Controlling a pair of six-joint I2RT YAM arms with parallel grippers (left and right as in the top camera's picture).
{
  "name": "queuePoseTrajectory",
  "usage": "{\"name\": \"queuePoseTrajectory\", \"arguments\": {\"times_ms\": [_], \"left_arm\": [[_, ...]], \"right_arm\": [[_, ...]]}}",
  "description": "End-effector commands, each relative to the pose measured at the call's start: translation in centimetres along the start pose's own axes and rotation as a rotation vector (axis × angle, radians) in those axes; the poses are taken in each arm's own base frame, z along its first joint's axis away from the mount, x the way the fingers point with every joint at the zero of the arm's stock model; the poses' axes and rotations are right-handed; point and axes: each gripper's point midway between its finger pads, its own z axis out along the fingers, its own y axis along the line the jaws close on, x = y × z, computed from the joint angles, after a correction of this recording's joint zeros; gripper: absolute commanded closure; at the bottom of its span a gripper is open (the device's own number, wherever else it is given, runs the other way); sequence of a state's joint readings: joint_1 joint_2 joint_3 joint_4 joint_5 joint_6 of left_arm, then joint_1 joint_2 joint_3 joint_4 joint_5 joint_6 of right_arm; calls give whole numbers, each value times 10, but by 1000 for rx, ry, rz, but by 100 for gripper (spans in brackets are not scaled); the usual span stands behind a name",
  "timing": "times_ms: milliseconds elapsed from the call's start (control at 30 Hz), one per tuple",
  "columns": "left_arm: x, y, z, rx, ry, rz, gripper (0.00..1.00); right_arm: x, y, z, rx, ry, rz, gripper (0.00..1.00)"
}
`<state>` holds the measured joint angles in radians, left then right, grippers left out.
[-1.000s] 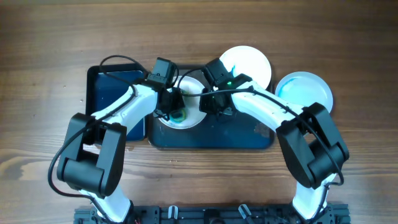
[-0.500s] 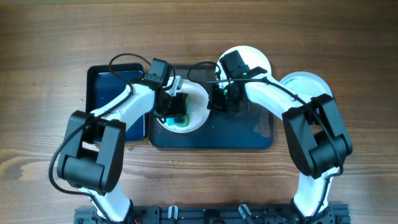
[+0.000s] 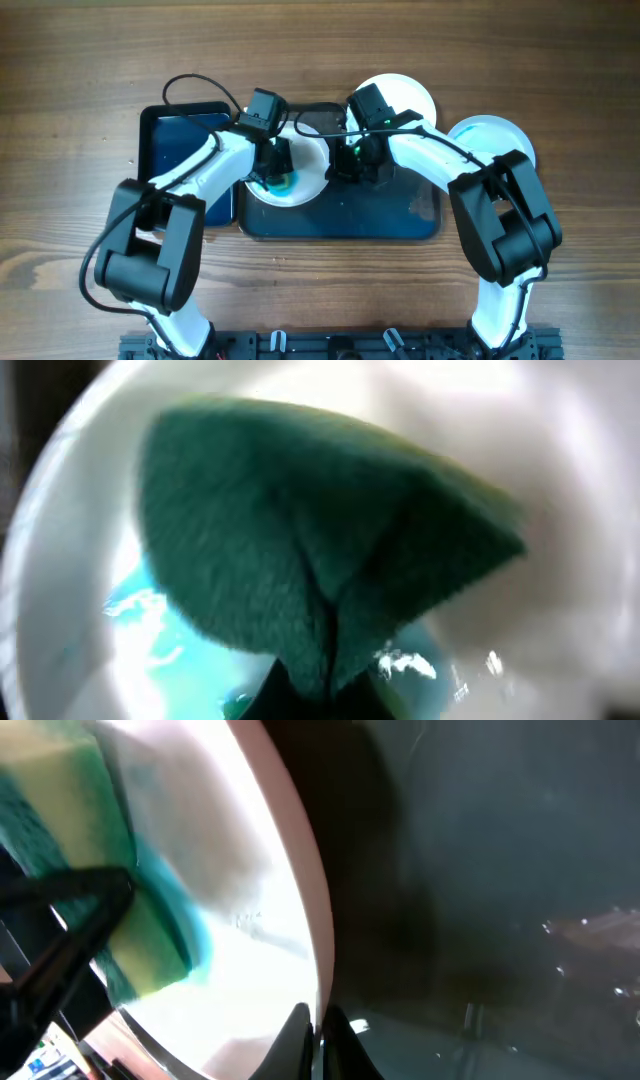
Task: Clean dirty plates on tray and stack at the side
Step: 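Scrub the held plate with the sponge in the left gripper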
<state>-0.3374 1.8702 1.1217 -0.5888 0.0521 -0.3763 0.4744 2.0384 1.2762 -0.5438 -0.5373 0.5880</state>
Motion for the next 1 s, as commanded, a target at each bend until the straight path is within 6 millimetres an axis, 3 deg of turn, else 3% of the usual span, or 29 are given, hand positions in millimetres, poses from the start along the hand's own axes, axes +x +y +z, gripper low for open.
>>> {"name": "queuePoseTrajectory", "arguments": {"times_ms": [0,100,200,267,367,433,500,600,700,800,867,900,933,967], "left_arm": [[58,-64,-11,490,235,306,96],[53,-80,-18,592,206,343,96],[27,-76,-9,518,107,307,96],[9,-63,-1,409,43,238,96],[-31,-21,9,158,-107,83,96],[-49,5,9,21,-189,-15,96],[-54,25,7,-83,-229,-69,96],[-41,41,7,-162,-188,-114,96],[-2,57,9,-237,-40,-139,96],[28,59,13,-228,70,-134,96],[49,47,16,-147,170,-87,96],[61,32,16,-50,234,-26,96],[71,17,14,54,283,44,96],[86,-16,4,279,349,195,96]], "right_arm": [[9,1,9,-15,35,-41,96],[9,2,9,-16,35,-41,96],[9,1,9,-15,36,-41,96],[9,1,9,-15,37,-40,96],[9,1,9,-14,38,-40,96],[9,1,9,-15,37,-40,96],[9,1,9,-14,38,-40,95],[9,1,9,-14,38,-42,96],[9,1,9,-15,36,-41,96],[9,1,9,-16,36,-41,96],[9,1,9,-15,36,-41,96],[9,1,9,-15,36,-41,96],[9,1,9,-15,36,-41,96],[9,1,9,-16,36,-41,96]]}}
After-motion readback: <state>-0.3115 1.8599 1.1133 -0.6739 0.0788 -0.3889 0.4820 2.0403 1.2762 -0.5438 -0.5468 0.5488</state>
